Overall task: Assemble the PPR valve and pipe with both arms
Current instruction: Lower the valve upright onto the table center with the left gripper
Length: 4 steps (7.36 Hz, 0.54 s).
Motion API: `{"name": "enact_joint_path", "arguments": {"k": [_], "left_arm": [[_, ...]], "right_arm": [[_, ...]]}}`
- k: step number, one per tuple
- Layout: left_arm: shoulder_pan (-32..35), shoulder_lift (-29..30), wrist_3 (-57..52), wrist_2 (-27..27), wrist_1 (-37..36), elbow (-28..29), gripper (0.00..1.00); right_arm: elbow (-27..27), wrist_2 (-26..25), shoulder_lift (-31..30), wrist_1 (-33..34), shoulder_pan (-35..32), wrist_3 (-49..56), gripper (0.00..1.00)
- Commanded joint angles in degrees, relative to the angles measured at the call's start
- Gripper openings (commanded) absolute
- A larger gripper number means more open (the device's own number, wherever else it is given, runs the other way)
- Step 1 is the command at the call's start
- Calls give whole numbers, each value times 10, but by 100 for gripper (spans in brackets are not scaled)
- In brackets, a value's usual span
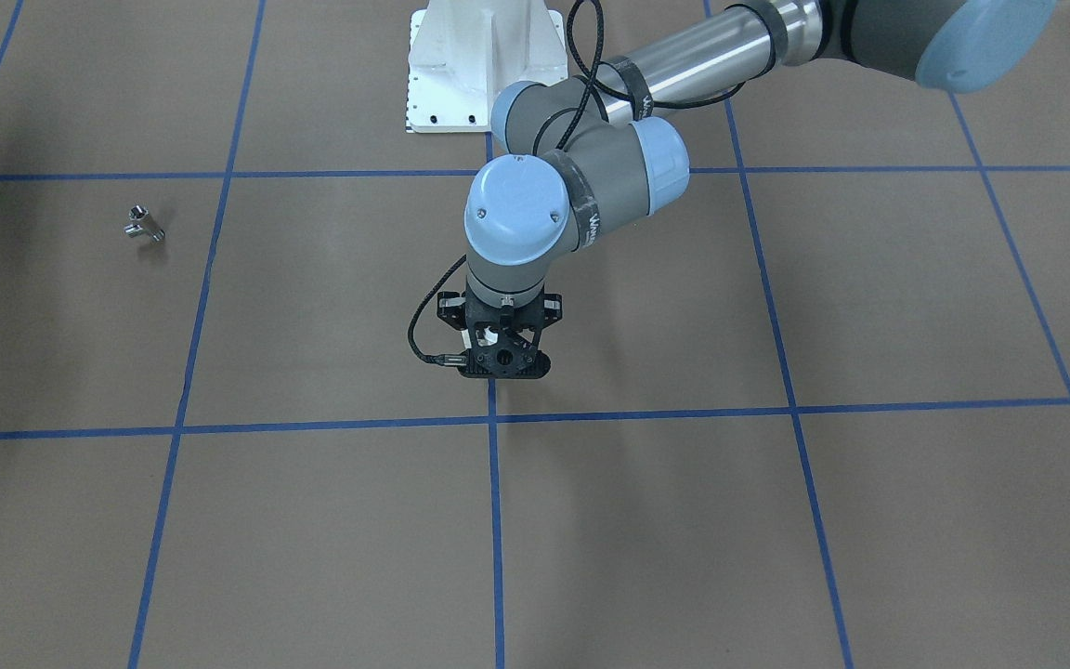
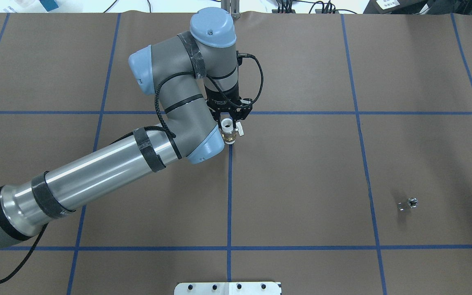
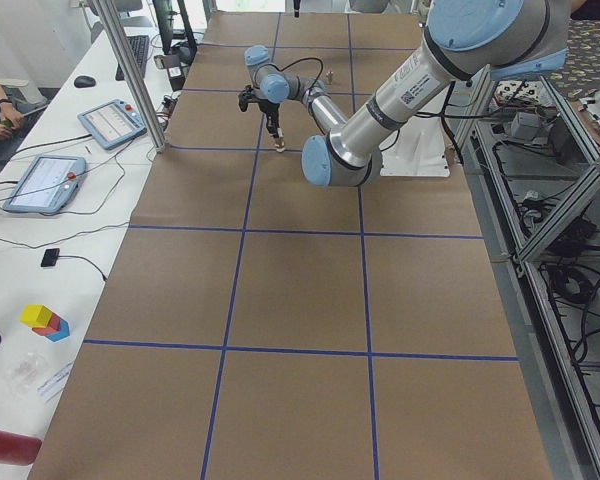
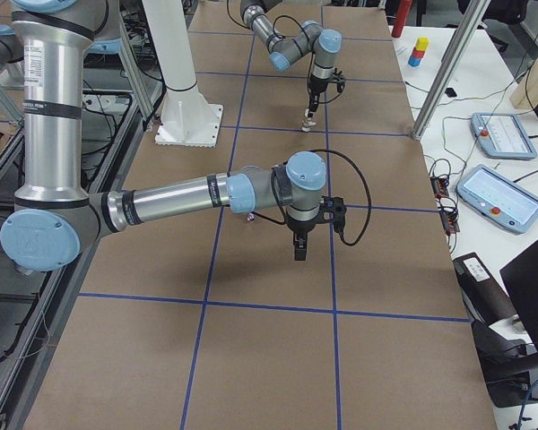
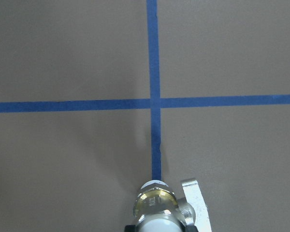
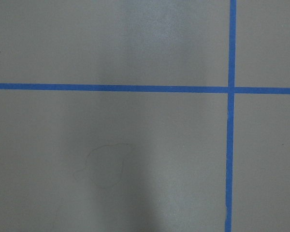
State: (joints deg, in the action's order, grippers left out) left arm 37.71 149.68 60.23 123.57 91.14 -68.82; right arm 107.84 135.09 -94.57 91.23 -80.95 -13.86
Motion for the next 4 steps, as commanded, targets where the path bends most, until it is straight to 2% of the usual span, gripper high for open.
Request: {"name": "enact_joint_path", "arguments": {"k": [1, 2, 4], "left_arm": [[0, 0, 1, 0, 0, 0, 1], [0, 0, 1, 0, 0, 0, 14], [-1, 0, 1, 0, 0, 1, 19]], "right_arm": [[0, 0, 0, 0, 0, 0, 100], [0, 0, 0, 0, 0, 0, 100], [0, 0, 0, 0, 0, 0, 100]]}}
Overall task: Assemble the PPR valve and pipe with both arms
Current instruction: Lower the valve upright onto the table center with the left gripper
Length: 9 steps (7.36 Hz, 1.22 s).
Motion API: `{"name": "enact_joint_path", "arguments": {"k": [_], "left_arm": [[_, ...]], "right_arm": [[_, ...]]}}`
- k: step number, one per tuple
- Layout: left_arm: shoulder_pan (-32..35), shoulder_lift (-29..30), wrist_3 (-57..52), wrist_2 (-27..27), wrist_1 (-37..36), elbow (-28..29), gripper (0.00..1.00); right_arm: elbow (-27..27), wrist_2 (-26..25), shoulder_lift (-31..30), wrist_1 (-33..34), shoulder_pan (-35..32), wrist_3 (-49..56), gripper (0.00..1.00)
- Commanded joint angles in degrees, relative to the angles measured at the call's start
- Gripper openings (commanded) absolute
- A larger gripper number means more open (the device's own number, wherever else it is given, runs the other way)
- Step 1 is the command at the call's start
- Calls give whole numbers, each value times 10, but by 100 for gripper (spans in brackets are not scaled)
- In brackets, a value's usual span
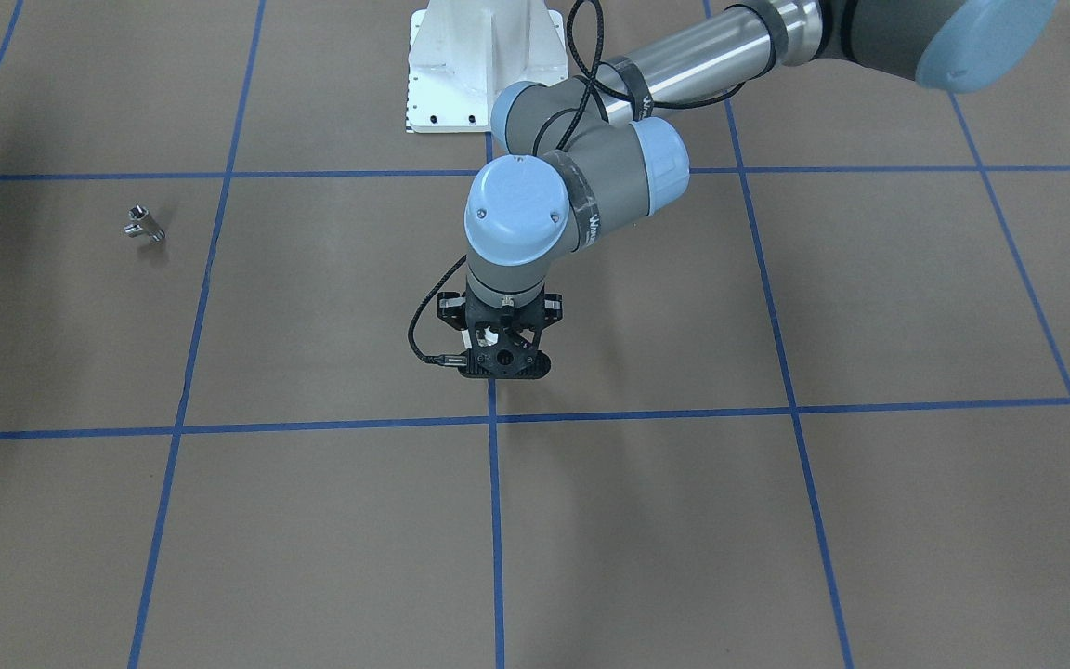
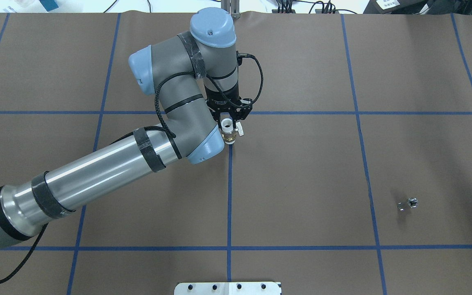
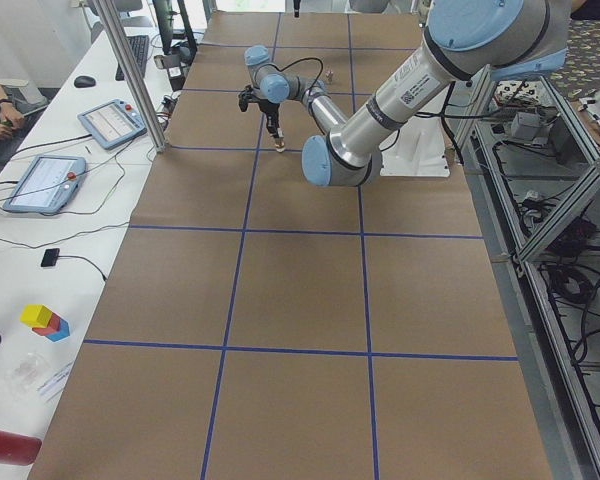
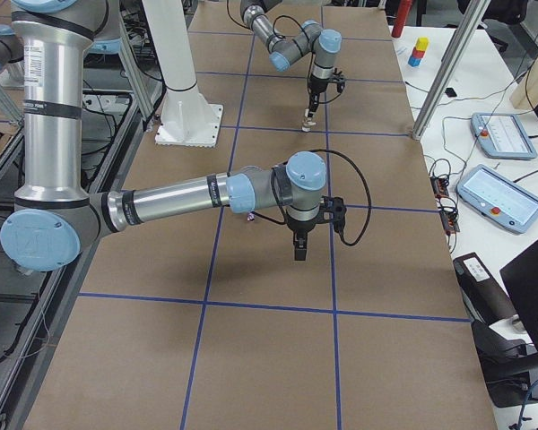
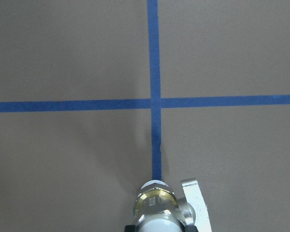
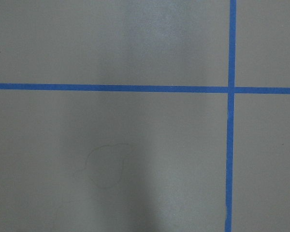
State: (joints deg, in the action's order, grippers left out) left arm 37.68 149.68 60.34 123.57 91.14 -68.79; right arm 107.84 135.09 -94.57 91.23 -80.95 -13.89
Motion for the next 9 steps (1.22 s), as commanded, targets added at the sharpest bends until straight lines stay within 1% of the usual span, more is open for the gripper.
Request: {"name": "enact_joint_path", "arguments": {"k": [1, 2, 3, 4, 6, 7, 8, 9], "left_arm": [[-1, 0, 0, 0, 0, 0, 20], [-1, 0, 0, 0, 0, 0, 29], [-1, -1, 0, 0, 0, 0, 46], [-2, -2, 0, 0, 0, 0, 59], [-3, -3, 0, 0, 0, 1, 71], [-2, -2, 0, 1, 0, -1, 74], [-1, -1, -1, 1, -2, -10, 85], [12, -4, -1, 3, -8, -36, 90]], "right_arm": [[0, 0, 0, 0, 0, 0, 100], [0, 0, 0, 0, 0, 0, 100], [0, 0, 0, 0, 0, 0, 100], [0, 0, 0, 0, 0, 0, 100], [0, 1, 0, 0, 0, 0, 100], [1, 14, 1, 0, 0, -3, 100], [1, 33, 0, -1, 0, -24, 100], [4, 33, 2, -11, 1, -65, 100]]}}
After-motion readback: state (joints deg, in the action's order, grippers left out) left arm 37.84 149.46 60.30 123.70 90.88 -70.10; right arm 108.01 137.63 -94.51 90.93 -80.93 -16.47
